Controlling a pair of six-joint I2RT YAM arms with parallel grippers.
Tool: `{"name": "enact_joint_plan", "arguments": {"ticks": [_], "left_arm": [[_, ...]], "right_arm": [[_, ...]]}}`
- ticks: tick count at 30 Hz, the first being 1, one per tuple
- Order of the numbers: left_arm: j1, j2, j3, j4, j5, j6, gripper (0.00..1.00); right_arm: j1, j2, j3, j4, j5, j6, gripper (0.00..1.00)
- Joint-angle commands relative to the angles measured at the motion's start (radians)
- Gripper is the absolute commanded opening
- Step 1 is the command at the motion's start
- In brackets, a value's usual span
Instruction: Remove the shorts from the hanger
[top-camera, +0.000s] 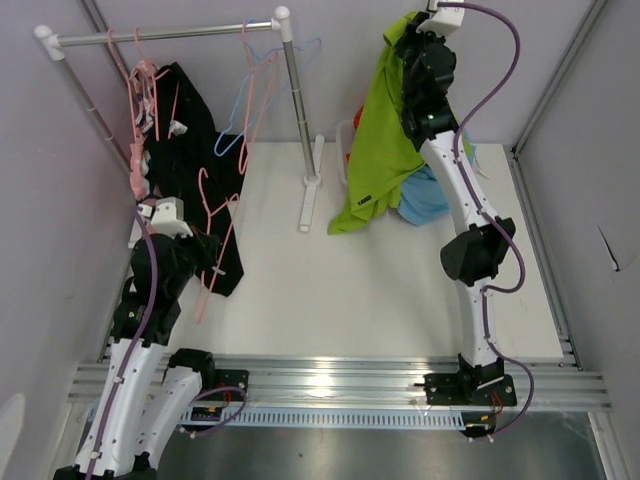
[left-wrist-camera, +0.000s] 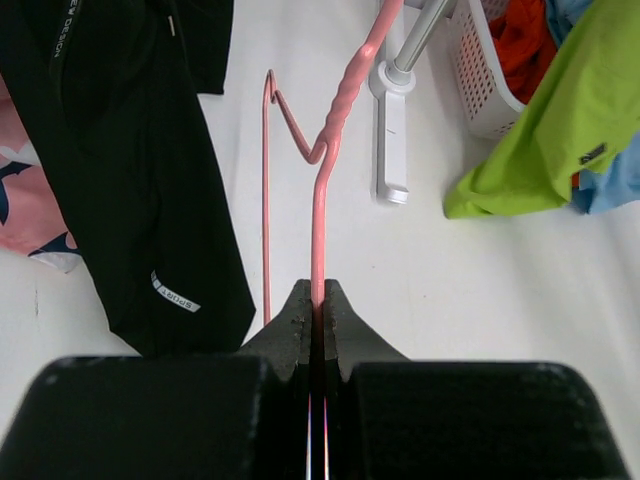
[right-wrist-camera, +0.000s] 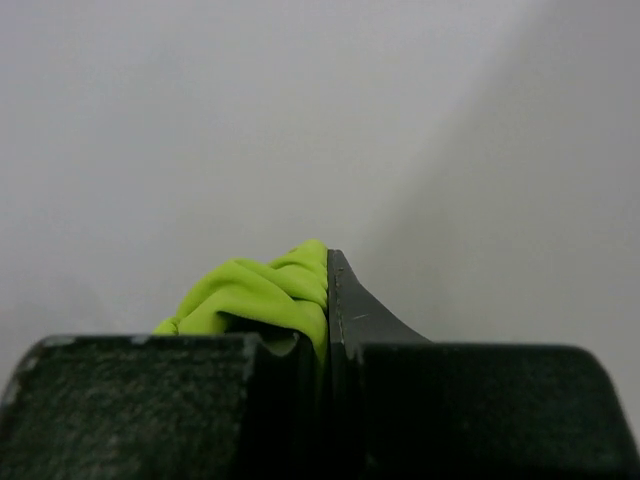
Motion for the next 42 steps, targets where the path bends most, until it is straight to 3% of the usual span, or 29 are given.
{"name": "enact_joint_plan", "arguments": {"ticks": [1,4,5,7,8,9,10,11,12,15,20,26,29,34,38,42], "left_arm": [[-0.006,-0.004,0.002,0.056,0.014,0.028,0.0],[-0.006,-0.002,-0.003,0.056,0.011,0.028,0.0],[-0.006,-0.001,-0.003,0.056,0.01,0.028,0.0],[-0.006,0.005,0.003,0.055,0.005,0.028,0.0],[-0.007,0.008,0.009,0.047,0.004,0.028,0.0],[-0.007,0.014,0.015,0.041,-0.004,0.026,0.0],[-0.007,0.033,0.058,0.032,-0.009,0.025,0.0],[-0.007,0.047,0.078,0.021,-0.009,0.022,0.0],[-0.007,0.062,0.095,0.0,-0.009,0.02,0.0],[-0.007,0.126,0.249,-0.036,-0.051,0.026,0.0],[-0.007,0.272,0.498,-0.073,-0.067,0.051,0.0],[-0.007,0.445,0.744,-0.125,-0.077,0.088,0.0],[-0.007,0.553,0.882,-0.148,-0.102,0.103,0.0],[-0.007,0.744,1.122,-0.171,-0.107,0.115,0.0],[-0.006,0.893,1.356,-0.247,-0.145,0.131,0.0],[-0.007,1.01,1.492,-0.281,-0.124,0.138,0.0]], "right_arm": [[-0.042,0.054,-0.024,0.153,-0.023,0.081,0.0],[-0.05,0.026,-0.216,0.16,0.006,0.139,0.0],[-0.049,0.005,-0.401,0.183,0.02,0.148,0.0],[-0.048,-0.07,-0.594,0.286,0.067,0.196,0.01],[-0.052,-0.093,-0.739,0.296,0.086,0.222,0.07],[-0.053,-0.112,-0.795,0.27,0.107,0.254,0.18],[-0.064,-0.13,-0.838,0.235,0.117,0.332,0.62],[-0.071,-0.155,-0.867,0.183,0.117,0.38,0.86],[-0.082,-0.164,-0.883,0.044,0.117,0.429,0.99],[-0.105,-0.207,-0.927,-0.106,0.089,0.533,1.0],[-0.073,-0.398,-1.108,-0.142,0.06,0.53,0.99],[-0.019,-0.77,-1.425,-0.135,-0.043,0.552,0.99],[0.037,-0.967,-1.611,-0.162,-0.098,0.627,0.99],[0.255,-1.265,-1.939,-0.086,-0.087,0.707,0.99],[0.33,-1.362,-2.059,-0.14,-0.055,0.721,0.99],[0.347,-1.41,-2.121,-0.158,-0.041,0.681,0.99]]}}
